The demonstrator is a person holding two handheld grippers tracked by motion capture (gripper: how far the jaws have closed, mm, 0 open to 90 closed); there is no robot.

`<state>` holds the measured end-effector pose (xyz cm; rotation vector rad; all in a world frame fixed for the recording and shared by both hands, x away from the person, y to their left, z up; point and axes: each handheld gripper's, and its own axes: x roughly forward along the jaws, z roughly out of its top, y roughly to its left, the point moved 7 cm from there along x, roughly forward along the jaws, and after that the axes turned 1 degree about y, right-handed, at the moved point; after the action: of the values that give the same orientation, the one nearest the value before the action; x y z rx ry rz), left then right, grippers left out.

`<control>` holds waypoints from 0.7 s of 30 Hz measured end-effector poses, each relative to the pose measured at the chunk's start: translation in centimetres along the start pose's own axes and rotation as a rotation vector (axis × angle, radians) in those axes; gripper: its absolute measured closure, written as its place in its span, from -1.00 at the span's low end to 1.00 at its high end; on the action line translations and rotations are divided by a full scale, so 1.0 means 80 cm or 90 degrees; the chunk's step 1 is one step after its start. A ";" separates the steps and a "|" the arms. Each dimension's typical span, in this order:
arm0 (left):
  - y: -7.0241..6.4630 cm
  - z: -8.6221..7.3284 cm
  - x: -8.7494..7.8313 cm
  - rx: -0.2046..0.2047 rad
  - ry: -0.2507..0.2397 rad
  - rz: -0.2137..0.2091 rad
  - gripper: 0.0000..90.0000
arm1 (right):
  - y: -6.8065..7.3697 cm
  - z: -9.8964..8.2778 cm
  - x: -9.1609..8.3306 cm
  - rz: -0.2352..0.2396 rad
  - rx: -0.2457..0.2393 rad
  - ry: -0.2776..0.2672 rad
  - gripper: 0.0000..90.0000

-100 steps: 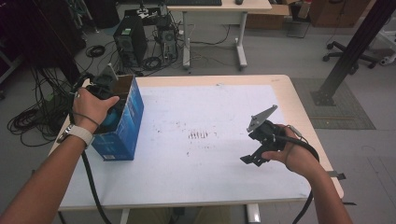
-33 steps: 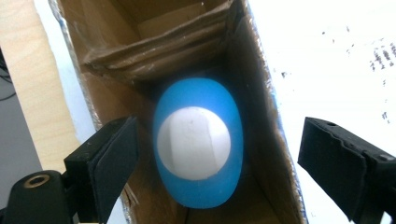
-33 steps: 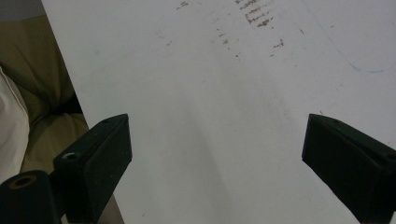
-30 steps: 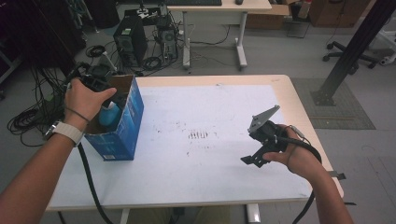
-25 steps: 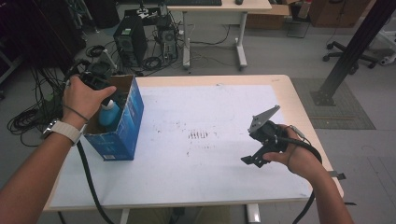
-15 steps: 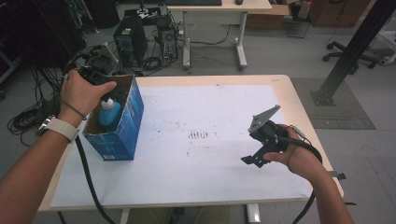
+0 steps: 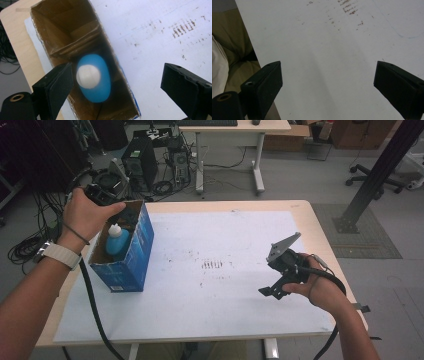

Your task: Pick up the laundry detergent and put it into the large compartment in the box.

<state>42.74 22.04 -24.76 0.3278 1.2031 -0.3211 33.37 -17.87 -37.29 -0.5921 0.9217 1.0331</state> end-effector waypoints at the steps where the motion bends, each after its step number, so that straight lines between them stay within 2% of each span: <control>1: -0.001 0.000 -0.001 0.004 0.001 -0.002 -0.76 | 0.000 0.000 0.000 0.001 0.001 0.002 -0.81; 5: -0.004 0.005 -0.008 0.014 -0.013 -0.014 -0.76 | 0.001 0.000 0.000 0.001 0.002 0.004 -0.81; 10: -0.012 0.011 -0.015 0.046 -0.024 -0.026 -0.77 | 0.000 0.001 -0.002 0.000 0.002 0.005 -0.81; 21: -0.030 0.018 -0.022 0.085 -0.023 -0.033 -0.77 | -0.001 0.004 -0.001 0.000 0.001 0.008 -0.81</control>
<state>42.37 19.38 -22.84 0.4054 1.1583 -0.4519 33.55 -17.73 -37.04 -0.5984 0.9337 1.0294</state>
